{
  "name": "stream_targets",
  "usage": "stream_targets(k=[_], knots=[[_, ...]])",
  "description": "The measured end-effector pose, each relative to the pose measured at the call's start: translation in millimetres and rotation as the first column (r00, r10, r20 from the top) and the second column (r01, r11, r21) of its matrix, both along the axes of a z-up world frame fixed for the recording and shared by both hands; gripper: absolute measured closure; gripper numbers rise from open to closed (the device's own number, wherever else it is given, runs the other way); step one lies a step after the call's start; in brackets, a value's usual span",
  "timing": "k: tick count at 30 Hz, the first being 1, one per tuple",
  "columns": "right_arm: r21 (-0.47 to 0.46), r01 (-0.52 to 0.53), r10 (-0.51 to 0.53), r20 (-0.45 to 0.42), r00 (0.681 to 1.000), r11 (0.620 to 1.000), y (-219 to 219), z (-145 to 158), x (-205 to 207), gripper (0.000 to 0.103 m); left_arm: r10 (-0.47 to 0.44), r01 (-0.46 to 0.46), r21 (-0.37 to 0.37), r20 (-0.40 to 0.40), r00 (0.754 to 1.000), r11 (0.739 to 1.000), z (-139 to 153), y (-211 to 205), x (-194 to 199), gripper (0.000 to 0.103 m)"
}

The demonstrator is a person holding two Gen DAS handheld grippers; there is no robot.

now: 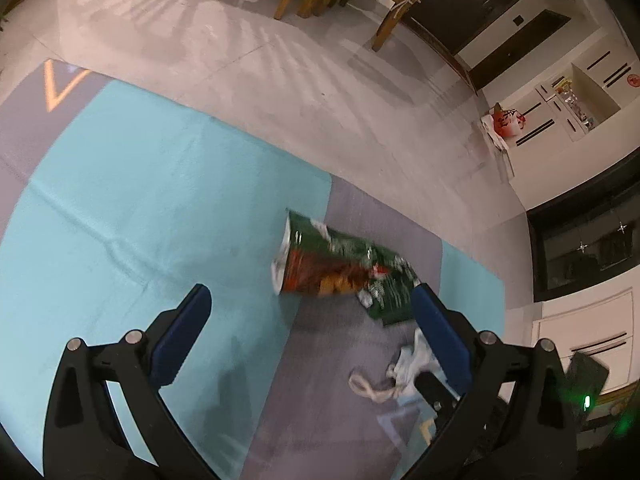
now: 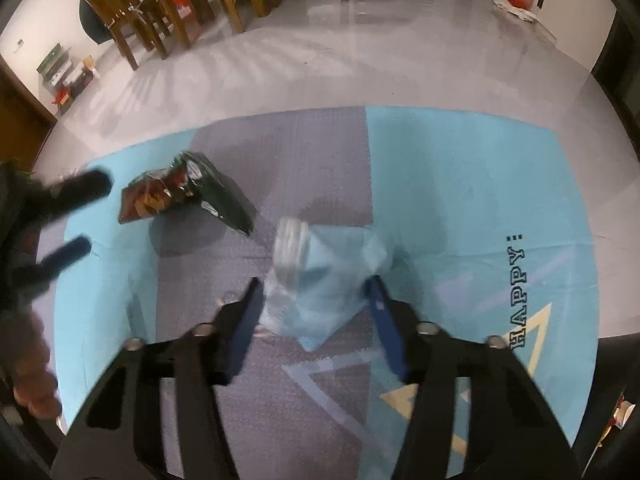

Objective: Collect trash
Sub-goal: 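Grasp the green chip bag with the left gripper while the right gripper grasps the blue mask, then lift the green chip bag and blue mask and carry them toward the bin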

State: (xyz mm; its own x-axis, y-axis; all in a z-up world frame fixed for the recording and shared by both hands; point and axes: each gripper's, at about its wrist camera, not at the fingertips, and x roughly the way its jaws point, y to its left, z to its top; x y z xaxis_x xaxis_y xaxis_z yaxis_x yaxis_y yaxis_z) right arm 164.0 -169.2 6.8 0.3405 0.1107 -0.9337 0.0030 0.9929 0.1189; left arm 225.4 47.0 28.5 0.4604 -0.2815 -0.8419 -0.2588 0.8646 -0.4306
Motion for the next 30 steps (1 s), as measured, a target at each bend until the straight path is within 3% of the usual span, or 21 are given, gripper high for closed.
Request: stream_targets(k=[1,4,6,8,9,11,12,13,14,20,25,30], knots=[[-0.012,0.000,0.000,0.002,1.000,1.000,-1.8,-0.5,-0.1,0.072,0.005,-0.005,-0.002,-0.011,1.000,1.000,-4.5,0.1,5.1,0.004],[-0.027,-0.007,0.006,-0.038,0.999,1.000,-5.9,-5.1,-0.1,0.081,0.011,-0.014,-0.052,-0.070,0.997,0.999,-22.9,2.9,28.2,0.007],[-0.006,0.009,-0.009,-0.040,0.999,1.000,-11.1,-1.4,-0.9,0.082,0.014,-0.020,-0.077,-0.082,0.997,0.997,-29.6,3.7,37.4,0.007],[-0.025,0.002,-0.003,-0.032,0.999,1.000,-11.6,4.3,-1.9,0.083,0.031,-0.041,-0.100,-0.097,0.995,0.994,-39.0,5.6,42.7,0.019],[-0.032,0.000,-0.001,-0.024,1.000,1.000,-10.7,6.3,-2.5,0.083,0.038,-0.049,-0.108,-0.104,0.994,0.993,-42.2,6.4,44.0,0.019],[-0.033,-0.004,0.003,-0.013,1.000,0.999,-9.0,9.0,-1.9,0.083,0.039,-0.049,-0.102,-0.098,0.994,0.994,-40.0,4.0,44.8,0.040],[-0.034,-0.006,0.006,-0.011,1.000,0.999,-8.7,9.4,-1.6,0.083,0.039,-0.048,-0.083,-0.103,0.994,0.995,-38.5,2.0,44.6,0.044],[-0.035,-0.008,0.008,-0.010,1.000,0.999,-8.8,9.6,-1.2,0.083,0.035,-0.042,-0.056,-0.116,0.993,0.998,-37.8,-0.6,45.1,0.061],[-0.035,-0.013,0.013,-0.011,1.000,0.999,-8.3,9.1,-0.8,0.083,0.033,-0.037,-0.032,-0.115,0.993,0.999,-36.2,-2.4,44.3,0.065],[-0.025,0.008,-0.008,-0.027,1.000,1.000,-13.7,7.8,1.2,0.083,0.036,-0.046,-0.063,-0.143,0.989,0.997,-29.5,5.7,38.9,0.076],[-0.052,0.039,-0.037,0.035,0.999,0.998,-18.7,29.4,-5.9,0.083,0.020,-0.018,0.018,-0.113,0.993,1.000,-3.0,5.1,23.8,0.077],[-0.056,0.073,-0.068,0.090,0.994,0.996,-24.5,54.9,-21.6,0.083,0.071,-0.075,-0.068,-0.059,0.996,0.995,35.2,18.4,-15.1,0.077]])
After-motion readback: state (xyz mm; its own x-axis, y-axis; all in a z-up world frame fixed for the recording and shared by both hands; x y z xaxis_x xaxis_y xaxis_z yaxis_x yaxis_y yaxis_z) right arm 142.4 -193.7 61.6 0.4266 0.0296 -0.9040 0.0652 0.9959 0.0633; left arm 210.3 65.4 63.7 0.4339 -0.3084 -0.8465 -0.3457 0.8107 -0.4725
